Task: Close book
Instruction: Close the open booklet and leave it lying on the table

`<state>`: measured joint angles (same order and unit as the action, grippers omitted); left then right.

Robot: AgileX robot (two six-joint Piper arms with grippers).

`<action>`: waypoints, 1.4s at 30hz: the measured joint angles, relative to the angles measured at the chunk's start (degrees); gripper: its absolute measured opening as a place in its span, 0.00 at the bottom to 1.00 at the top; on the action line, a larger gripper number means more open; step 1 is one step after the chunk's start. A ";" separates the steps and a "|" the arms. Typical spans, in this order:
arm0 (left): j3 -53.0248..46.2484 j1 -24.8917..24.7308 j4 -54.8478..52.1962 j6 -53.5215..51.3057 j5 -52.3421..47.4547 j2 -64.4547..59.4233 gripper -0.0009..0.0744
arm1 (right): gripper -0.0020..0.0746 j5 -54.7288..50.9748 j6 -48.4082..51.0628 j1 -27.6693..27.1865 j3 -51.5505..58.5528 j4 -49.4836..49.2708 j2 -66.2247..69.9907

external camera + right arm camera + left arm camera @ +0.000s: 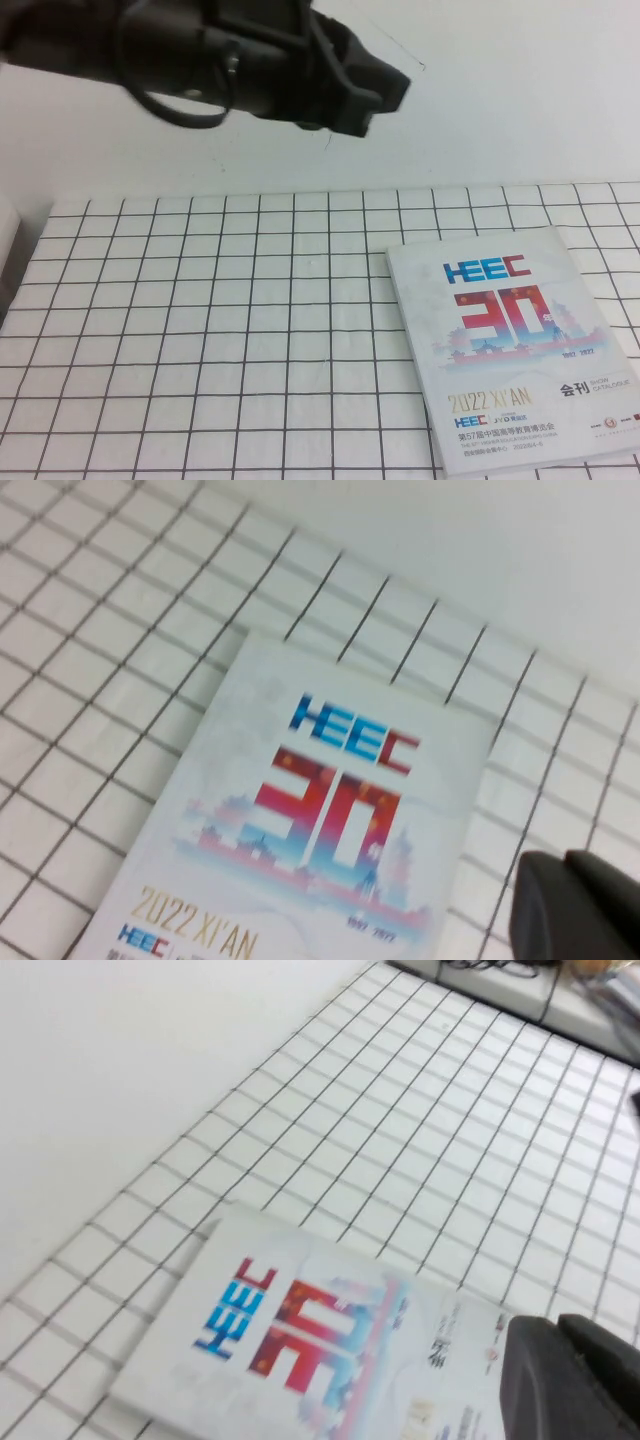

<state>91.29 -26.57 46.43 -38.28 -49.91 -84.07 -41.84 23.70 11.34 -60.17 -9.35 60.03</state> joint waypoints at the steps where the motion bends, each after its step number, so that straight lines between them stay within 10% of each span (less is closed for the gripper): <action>1: 0.00 0.00 -3.95 2.12 -0.97 2.51 0.01 | 0.02 0.04 0.00 0.00 0.00 0.27 -2.92; 23: -44.40 0.00 -20.64 21.54 5.25 59.83 0.01 | 0.02 0.94 2.85 0.00 24.80 -3.10 -43.35; 33: -65.57 0.08 -41.36 21.54 36.59 64.31 0.01 | 0.02 15.20 4.82 0.00 39.08 -3.10 -43.85; 42: -76.11 0.08 -42.62 21.54 40.12 64.31 0.01 | 0.02 15.68 4.91 0.00 47.18 -3.24 -43.85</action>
<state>15.17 -26.49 3.82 -16.74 -9.79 -19.75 -26.16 28.61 11.34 -12.99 -12.59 16.18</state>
